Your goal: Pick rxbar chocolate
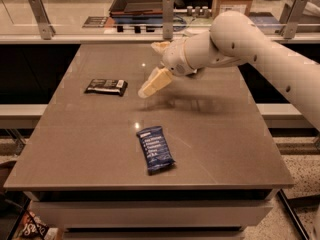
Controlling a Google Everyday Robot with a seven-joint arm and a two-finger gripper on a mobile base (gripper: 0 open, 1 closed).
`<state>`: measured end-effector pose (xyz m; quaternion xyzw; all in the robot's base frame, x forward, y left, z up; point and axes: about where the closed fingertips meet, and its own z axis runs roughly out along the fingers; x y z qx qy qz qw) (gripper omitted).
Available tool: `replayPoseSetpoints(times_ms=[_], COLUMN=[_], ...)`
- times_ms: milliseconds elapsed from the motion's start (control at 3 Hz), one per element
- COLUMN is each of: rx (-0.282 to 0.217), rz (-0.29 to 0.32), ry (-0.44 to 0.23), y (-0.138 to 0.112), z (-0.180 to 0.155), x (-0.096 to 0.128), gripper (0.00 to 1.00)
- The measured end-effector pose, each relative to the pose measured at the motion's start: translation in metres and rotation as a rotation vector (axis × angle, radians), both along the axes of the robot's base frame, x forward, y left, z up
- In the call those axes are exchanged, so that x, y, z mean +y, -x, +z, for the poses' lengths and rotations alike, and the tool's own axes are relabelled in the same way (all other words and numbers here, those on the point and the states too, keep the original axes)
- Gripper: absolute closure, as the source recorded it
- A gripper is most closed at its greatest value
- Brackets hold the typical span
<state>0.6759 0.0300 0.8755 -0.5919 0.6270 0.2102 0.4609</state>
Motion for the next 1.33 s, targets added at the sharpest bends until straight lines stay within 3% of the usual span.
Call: replayPoseSetpoints(times_ms=[333,1000,1333], rx=[0.016,0.125,0.153], rz=[0.012,0.113,0.134], ry=[-0.001,-0.069,-0.108], y=[-0.003,-0.006,-0.011], z=[-0.010,-0.034,-0.040], x=[0.017,0.052,0.063], gripper=[0.00,0.00,0.00])
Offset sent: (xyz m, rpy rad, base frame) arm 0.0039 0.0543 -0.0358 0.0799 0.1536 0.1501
